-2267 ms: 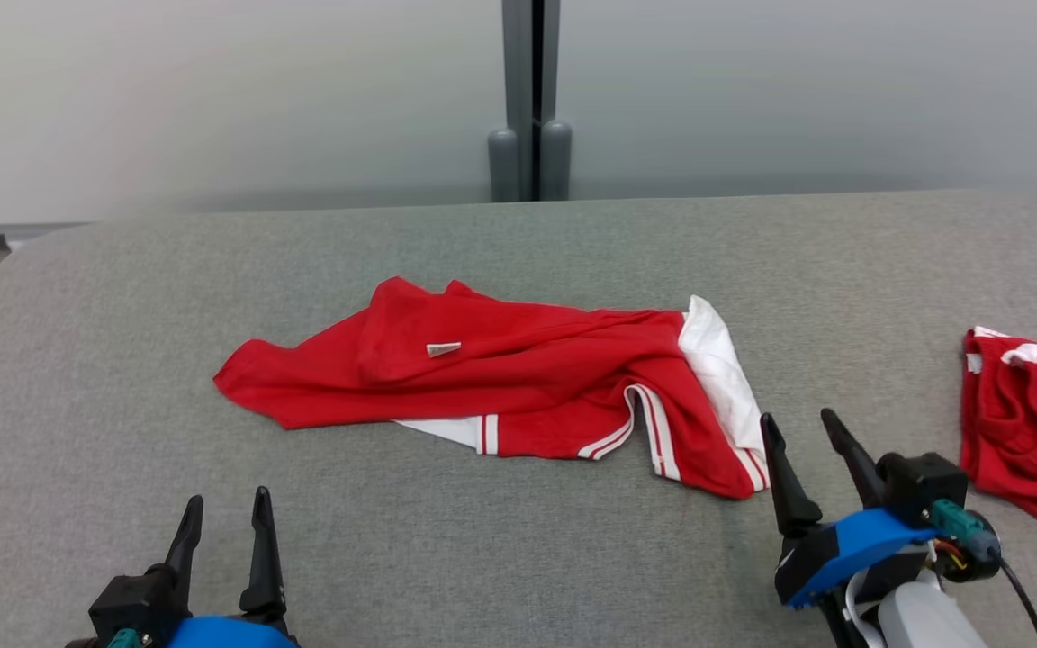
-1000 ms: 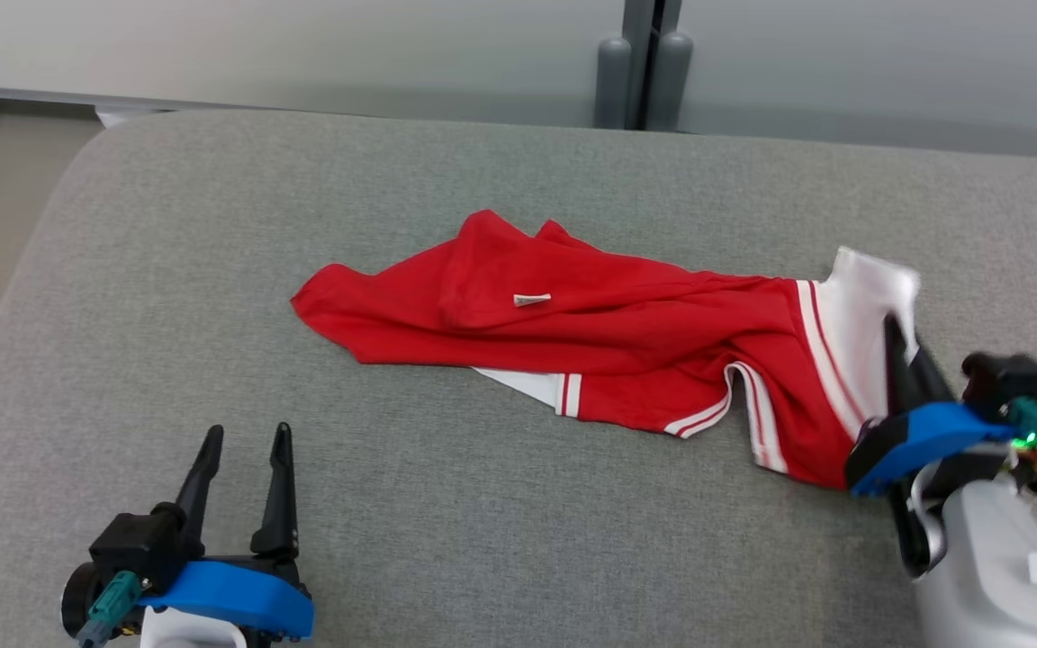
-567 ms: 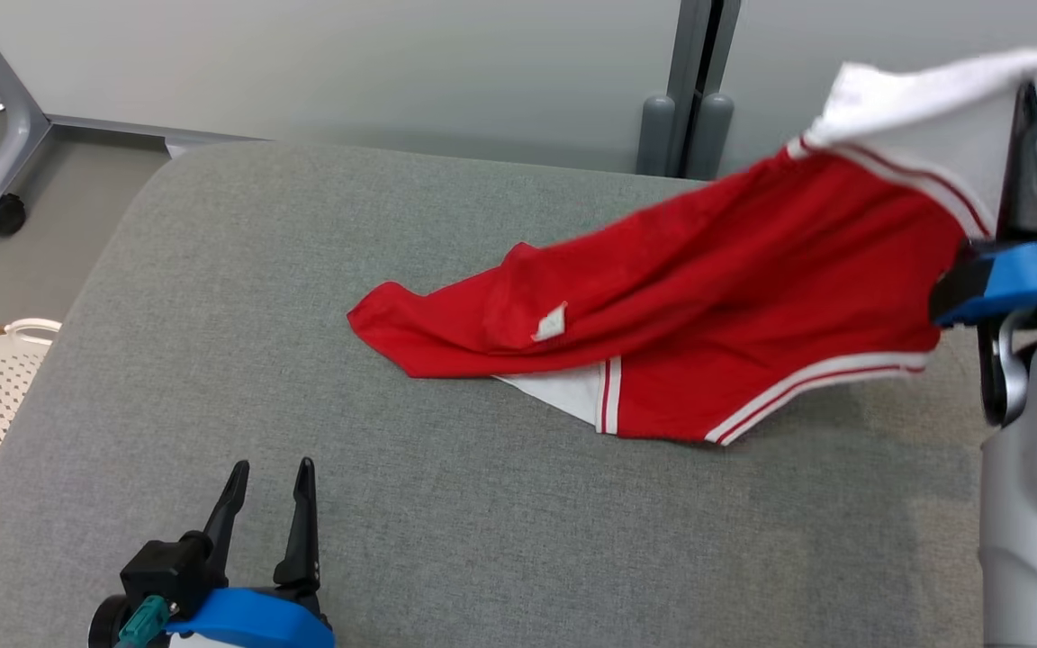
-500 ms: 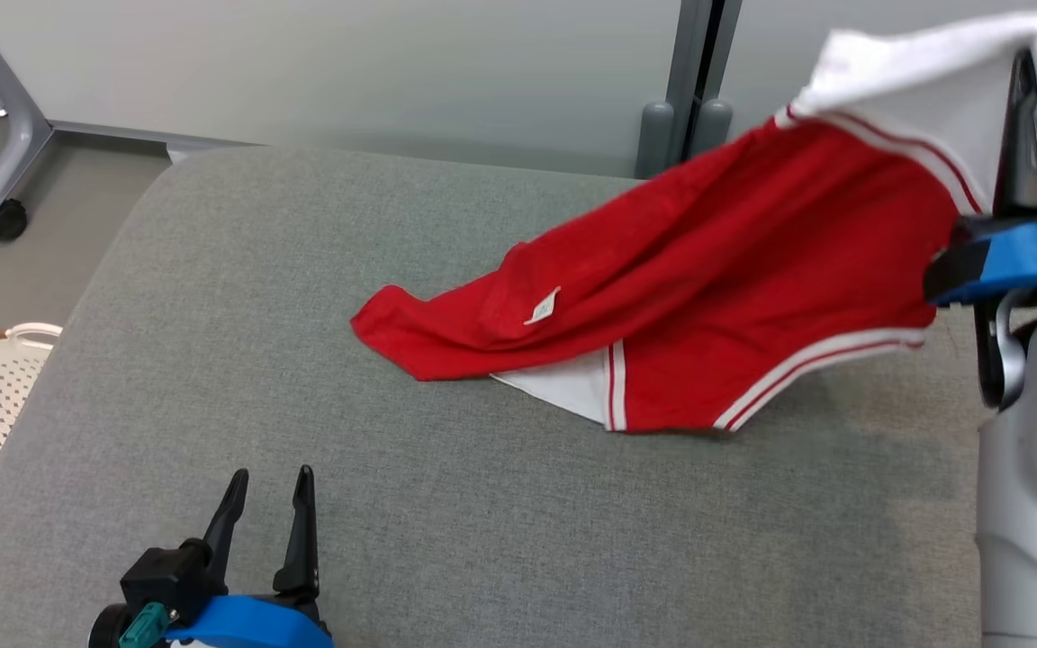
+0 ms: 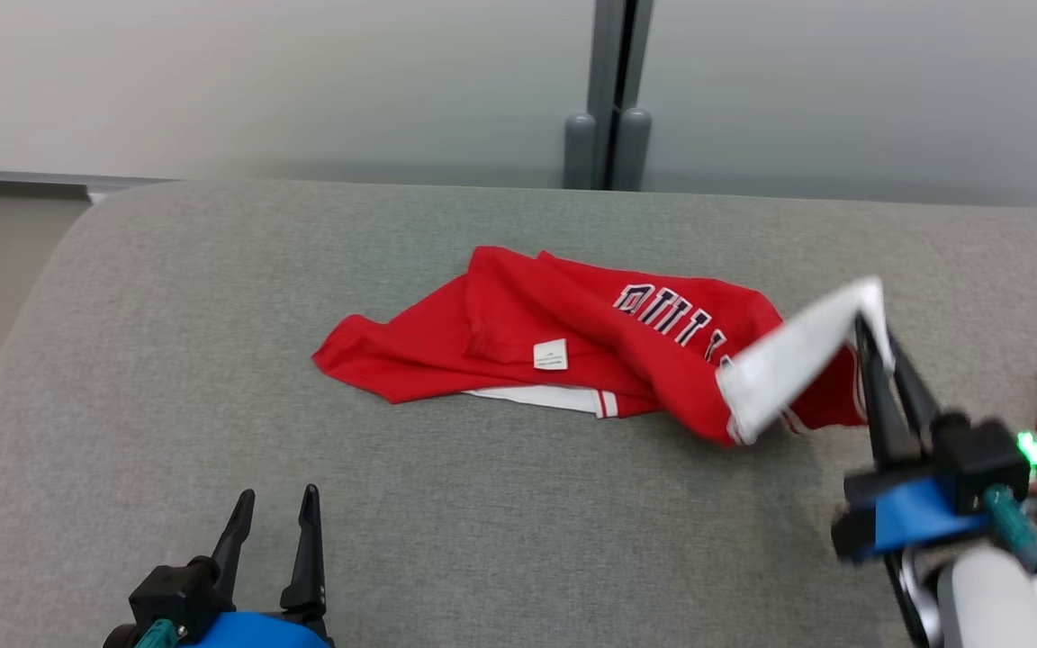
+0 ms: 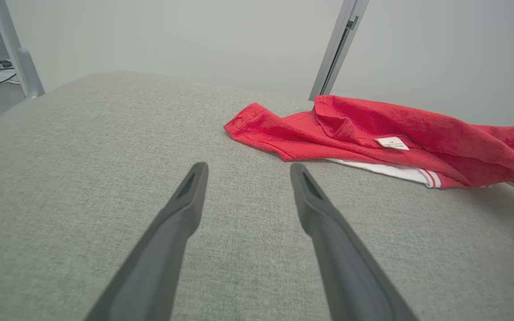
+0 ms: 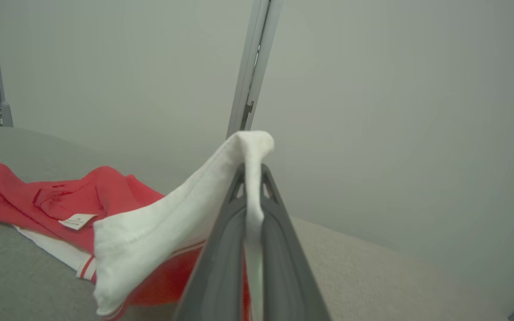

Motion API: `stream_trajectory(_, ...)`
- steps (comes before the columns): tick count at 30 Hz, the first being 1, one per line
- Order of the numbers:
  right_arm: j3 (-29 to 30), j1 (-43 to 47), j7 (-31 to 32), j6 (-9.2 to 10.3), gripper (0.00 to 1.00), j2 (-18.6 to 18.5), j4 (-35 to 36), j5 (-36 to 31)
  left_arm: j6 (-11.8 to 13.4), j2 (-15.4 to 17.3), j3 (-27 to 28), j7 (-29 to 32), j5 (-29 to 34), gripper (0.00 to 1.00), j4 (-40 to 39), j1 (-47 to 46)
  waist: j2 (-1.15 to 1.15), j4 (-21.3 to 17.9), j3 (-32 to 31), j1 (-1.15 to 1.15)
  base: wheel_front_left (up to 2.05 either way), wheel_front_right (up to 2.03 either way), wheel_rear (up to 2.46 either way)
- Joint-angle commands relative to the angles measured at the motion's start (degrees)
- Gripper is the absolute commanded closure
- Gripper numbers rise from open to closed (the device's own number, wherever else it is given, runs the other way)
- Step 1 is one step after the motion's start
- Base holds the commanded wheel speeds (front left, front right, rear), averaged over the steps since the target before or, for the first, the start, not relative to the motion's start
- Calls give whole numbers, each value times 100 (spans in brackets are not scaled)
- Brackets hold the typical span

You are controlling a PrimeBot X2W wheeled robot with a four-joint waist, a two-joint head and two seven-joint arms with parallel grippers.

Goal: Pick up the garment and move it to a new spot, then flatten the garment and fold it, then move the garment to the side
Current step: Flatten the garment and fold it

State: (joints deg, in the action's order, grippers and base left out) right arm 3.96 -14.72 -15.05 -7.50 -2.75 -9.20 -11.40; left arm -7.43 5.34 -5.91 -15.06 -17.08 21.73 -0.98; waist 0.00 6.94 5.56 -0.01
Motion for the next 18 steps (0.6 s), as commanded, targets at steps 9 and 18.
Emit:
stream_trajectory(9, 424, 1227, -19, 2, 0, -27, -532, -145, -11, 92, -5, -14, -36, 0, -58, -66, 0, -399, 84, 1, 0, 0, 0)
stream_trajectory(18, 1236, 1384, -19, 2, 0, -26, -482, 146, -11, 101, -213, -14, -68, 0, -97, -261, 0, -538, 185, 1, 0, 0, 0)
